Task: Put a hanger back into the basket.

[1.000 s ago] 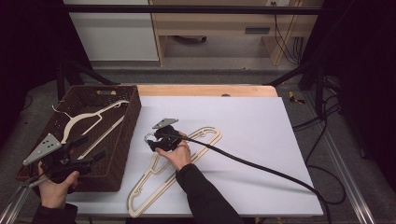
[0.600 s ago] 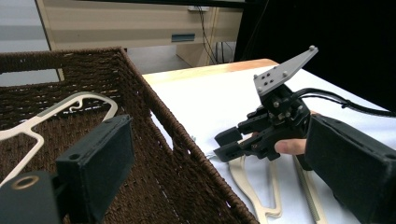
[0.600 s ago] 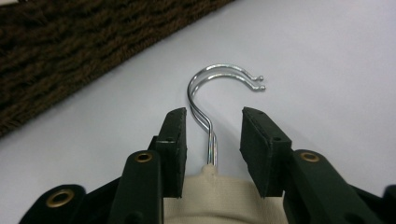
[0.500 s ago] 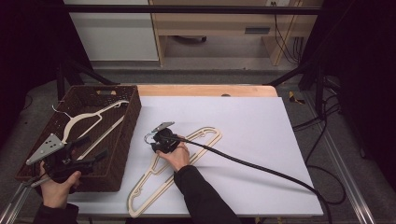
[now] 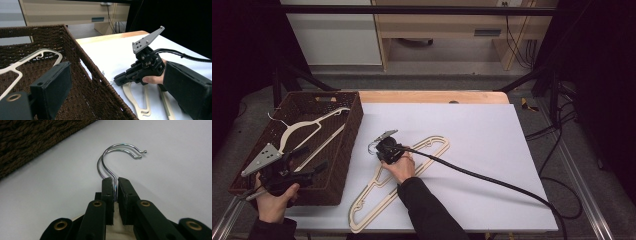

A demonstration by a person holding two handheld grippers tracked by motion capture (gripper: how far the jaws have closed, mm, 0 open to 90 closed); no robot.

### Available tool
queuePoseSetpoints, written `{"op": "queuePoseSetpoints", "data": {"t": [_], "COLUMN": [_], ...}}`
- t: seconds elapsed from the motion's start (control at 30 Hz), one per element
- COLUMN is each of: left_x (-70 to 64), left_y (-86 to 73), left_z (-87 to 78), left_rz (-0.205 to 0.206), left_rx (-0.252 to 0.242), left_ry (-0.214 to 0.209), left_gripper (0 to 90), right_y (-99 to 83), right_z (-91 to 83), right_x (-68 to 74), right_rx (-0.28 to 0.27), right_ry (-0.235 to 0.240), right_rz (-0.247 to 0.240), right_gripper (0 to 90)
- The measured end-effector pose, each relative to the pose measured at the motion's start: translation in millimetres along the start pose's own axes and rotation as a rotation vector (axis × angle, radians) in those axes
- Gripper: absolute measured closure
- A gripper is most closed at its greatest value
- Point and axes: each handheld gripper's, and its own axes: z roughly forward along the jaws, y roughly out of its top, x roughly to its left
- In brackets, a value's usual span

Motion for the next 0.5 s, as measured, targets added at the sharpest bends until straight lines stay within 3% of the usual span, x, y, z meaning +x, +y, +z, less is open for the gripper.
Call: {"op": "queuePoseSetpoints", "data": {"t": [0.13,0.5], "left_x": [0.2,-1.7], "left_y": [-0.6,-0.1], "left_z": [0.7,0.6], "left_rz": [-0.001,0.001], "left_rx": [0.003,0.003], "left_ry": [0.000,-0.004], "left_gripper": [8.2,8.2], "right_y": [1.2,2.7], "right_z": [-1.1,-5.0], "right_x": [0.4,0.4], "right_rx": [-0.002,0.001], "right_ry": [0.011,0.005], "right_rz": [0.034,0.050], "right_gripper": [88.7,89.0]}}
